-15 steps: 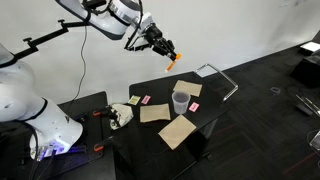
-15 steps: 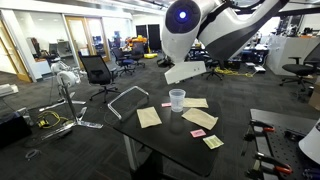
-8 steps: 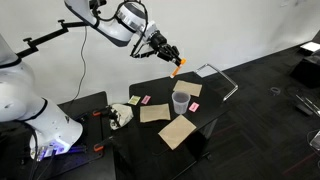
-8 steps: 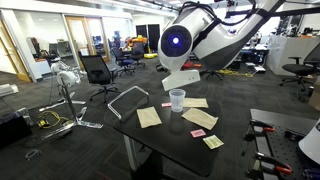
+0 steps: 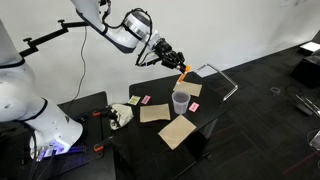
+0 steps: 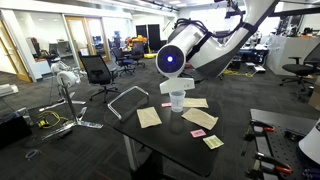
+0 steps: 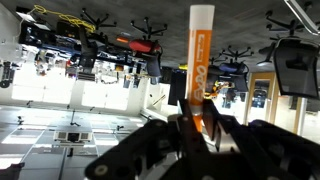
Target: Put the marker in the cup
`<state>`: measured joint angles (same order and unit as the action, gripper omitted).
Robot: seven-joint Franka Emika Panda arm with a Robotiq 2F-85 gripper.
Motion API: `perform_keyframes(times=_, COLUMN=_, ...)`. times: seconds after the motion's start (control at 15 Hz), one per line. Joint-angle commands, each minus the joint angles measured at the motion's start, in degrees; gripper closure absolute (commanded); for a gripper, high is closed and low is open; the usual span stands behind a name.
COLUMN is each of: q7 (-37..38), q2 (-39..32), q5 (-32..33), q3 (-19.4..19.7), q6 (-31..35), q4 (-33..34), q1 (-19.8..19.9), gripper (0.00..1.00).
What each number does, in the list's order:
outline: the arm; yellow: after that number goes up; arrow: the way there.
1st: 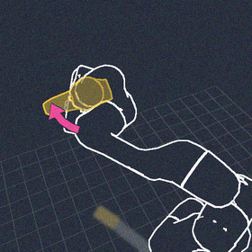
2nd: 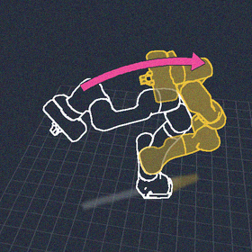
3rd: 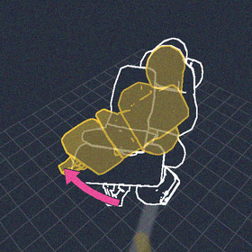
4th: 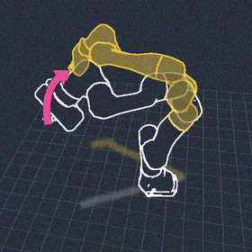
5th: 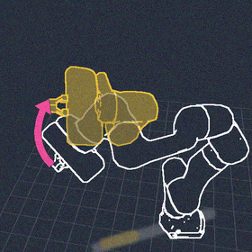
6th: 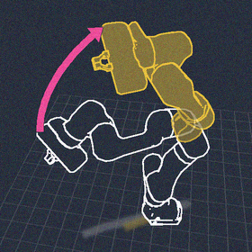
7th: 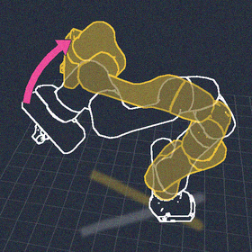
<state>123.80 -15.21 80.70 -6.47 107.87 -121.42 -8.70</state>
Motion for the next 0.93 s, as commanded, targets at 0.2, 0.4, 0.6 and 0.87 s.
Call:
perform_keyframes(times=0.2, q7=1.05, q2=-0.11, q5=0.70, q3=-0.30, q6=-1.14, q4=0.14, q1=0.11, gripper=0.95)
perform_keyframes(times=0.4, q7=6.50, q2=-0.23, q5=2.97, q3=0.34, q6=-2.36, q4=0.35, q1=0.01, gripper=0.95)
perform_keyframes(times=0.6, q7=11.98, q2=-1.50, q5=6.37, q3=0.51, q6=-3.49, q4=0.60, q1=0.03, gripper=0.95)
perform_keyframes(times=0.87, q7=14.01, q2=-4.12, q5=6.95, q3=0.62, q6=-3.94, q4=1.04, q1=0.72, gripper=0.95)
